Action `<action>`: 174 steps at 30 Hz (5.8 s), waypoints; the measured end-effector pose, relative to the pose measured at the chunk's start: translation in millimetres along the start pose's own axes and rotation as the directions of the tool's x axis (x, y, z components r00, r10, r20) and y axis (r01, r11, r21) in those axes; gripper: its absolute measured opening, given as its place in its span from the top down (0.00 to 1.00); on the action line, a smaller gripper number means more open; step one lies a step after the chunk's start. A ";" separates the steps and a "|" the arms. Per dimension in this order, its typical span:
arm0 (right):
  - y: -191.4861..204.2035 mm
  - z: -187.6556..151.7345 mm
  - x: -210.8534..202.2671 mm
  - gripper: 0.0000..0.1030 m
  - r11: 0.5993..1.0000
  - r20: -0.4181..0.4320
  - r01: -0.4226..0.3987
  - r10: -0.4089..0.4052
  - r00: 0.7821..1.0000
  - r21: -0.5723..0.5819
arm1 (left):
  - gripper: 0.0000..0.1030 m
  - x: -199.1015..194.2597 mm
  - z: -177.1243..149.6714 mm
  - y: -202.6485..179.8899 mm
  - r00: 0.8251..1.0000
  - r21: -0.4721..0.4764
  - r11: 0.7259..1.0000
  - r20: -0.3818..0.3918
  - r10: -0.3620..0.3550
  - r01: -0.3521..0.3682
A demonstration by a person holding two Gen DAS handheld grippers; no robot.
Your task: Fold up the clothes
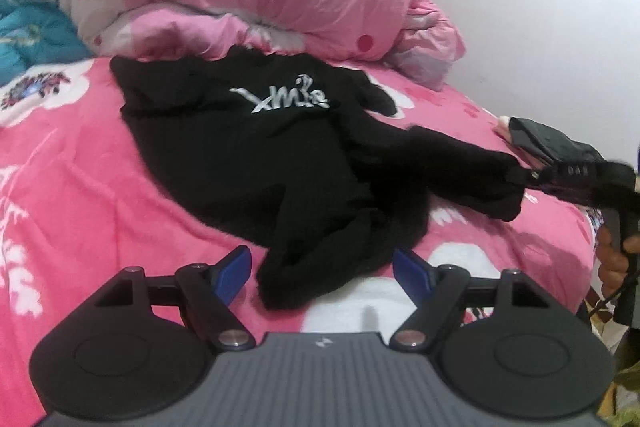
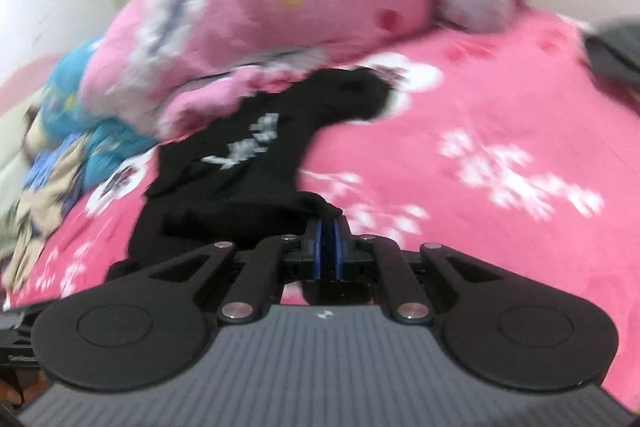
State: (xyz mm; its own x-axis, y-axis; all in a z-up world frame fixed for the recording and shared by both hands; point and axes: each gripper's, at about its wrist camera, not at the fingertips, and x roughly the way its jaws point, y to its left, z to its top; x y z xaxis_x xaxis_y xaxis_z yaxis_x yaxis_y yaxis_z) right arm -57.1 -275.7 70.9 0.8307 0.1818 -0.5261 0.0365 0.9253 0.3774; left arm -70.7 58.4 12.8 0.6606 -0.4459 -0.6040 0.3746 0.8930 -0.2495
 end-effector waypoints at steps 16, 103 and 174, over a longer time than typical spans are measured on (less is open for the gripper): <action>-32.9 10.1 26.2 0.93 0.733 0.247 0.433 -0.356 0.901 -0.525 | 0.86 7.0 5.4 16.6 0.996 -0.144 0.989 -0.084 0.005 -0.018; 180.1 -160.5 -8.9 0.93 0.401 -0.054 -0.142 0.223 0.973 -0.905 | 0.61 -32.2 -71.1 118.3 0.900 -0.813 0.476 0.128 -0.417 0.336; -116.8 27.1 -32.6 0.96 0.947 -0.007 0.065 -0.066 0.998 0.314 | 1.00 -87.2 -49.3 134.9 0.932 -0.724 0.621 0.084 -0.354 0.301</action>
State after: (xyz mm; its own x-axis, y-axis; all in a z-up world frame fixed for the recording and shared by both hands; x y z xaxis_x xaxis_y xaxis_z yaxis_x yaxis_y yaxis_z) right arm -73.4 -398.7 64.7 0.8228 0.1224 -0.5550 0.2629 0.7837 0.5627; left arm -109.9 220.8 -5.5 0.5374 -0.7365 -0.4108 -0.0394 0.4646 -0.8846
